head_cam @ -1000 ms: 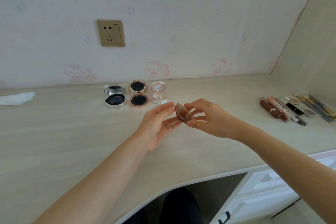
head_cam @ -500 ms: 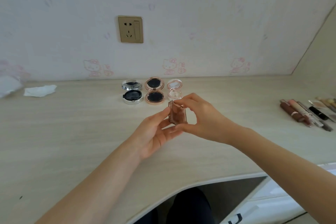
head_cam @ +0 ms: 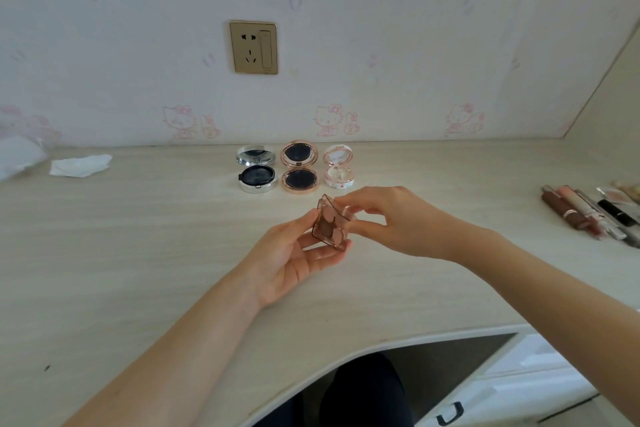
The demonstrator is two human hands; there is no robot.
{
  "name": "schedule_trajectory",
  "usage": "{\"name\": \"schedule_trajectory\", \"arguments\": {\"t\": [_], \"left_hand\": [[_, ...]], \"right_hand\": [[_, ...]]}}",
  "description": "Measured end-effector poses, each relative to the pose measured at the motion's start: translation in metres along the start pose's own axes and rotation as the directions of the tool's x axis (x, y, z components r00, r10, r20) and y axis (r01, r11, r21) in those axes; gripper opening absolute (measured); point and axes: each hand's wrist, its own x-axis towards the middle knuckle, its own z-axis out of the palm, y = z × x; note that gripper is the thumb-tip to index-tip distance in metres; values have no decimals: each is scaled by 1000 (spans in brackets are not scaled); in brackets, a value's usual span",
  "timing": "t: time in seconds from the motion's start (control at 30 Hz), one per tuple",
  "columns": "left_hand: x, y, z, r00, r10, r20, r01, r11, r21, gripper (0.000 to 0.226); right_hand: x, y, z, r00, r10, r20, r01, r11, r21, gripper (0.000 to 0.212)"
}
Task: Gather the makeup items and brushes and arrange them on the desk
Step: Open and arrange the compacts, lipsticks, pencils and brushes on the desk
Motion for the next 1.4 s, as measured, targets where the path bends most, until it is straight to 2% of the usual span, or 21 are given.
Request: {"name": "schedule_trajectory", "arguments": {"t": [0.13,0.23,0.37,0.47,0.63,0.73,0.8,0.9,1.0,1.07,1.13,1.27,1.4], "left_hand": [[-1,2,3,1000,-20,-5,20,1000,-17,35],[-3,4,5,1000,-29,5,29,999,-34,37],[-6,6,3,998,-49,48,50,999,-9,43],[-8,8,-1,999,-42,26,40,997,68,39],[-14,13,-10,982,128,-137,-80,946,315,19],[-20,17,-16,947,246,-205,-126,875,468,28],[-24,20,-21,917,345,-200,-141,750,646,36],[-32,22,-31,881,463,-97,-115,410,905,39],[-40,23,-42,838,546,15,-80,95,992,41],[-45,25,-50,812,572,116,-104,-54,993,36],[-49,25,-57,789,583,192,-135,-140,981,31],[-55,25,-66,773,583,252,-119,-257,959,24],[-60,23,-71,762,564,319,-143,-335,931,18]], "right_hand": [[-1,3,0,998,56,-9,-56,997,61,28],[1,5,0,992,92,-81,-83,992,98,27],[9,5,0,983,143,-114,-112,962,247,27],[16,4,1,982,155,-106,-124,960,252,27],[34,4,10,977,201,-64,-178,949,260,26],[46,4,17,979,199,-35,-183,947,265,24],[53,3,23,983,184,-13,-174,948,265,23],[63,1,32,987,160,16,-159,954,256,22],[72,-3,42,990,137,45,-144,961,237,21],[78,-6,49,991,122,51,-130,964,231,20],[83,-10,55,993,107,51,-116,965,233,19],[91,-19,65,995,65,70,-78,977,199,21],[92,-21,70,995,43,91,-56,988,145,21]]}}
